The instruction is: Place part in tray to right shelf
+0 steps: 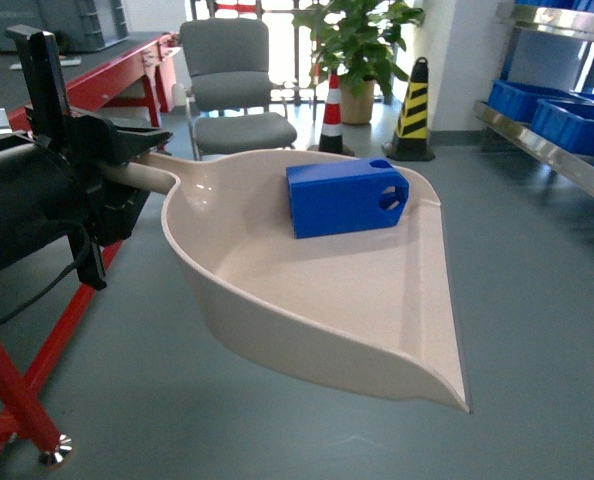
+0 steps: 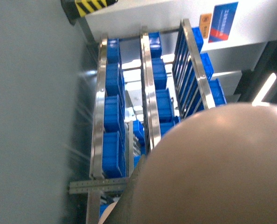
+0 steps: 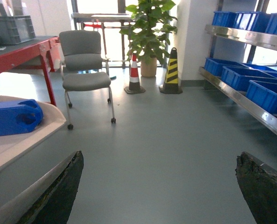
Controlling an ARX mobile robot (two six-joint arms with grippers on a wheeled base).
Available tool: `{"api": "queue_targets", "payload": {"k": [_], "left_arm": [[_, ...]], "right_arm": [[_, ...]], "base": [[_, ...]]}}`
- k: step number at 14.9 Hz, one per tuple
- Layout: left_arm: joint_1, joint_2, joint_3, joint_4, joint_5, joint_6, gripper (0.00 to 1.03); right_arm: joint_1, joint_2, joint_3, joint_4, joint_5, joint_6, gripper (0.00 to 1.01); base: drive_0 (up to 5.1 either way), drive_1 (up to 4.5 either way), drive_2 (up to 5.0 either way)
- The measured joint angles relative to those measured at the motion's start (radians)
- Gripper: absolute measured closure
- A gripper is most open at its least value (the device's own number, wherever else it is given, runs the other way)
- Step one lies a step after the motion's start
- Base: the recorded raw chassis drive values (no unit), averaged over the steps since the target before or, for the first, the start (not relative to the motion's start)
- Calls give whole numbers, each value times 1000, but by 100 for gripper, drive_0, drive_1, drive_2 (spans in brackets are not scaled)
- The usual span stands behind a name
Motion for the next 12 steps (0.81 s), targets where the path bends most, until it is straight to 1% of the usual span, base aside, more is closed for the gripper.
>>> {"api": "queue_targets", "payload": {"k": [12], "left_arm": [[0, 0, 0, 0, 0, 0, 90]], "right_arm": [[0, 0, 0, 0, 0, 0, 3]], "base": [[3, 429, -423]]}}
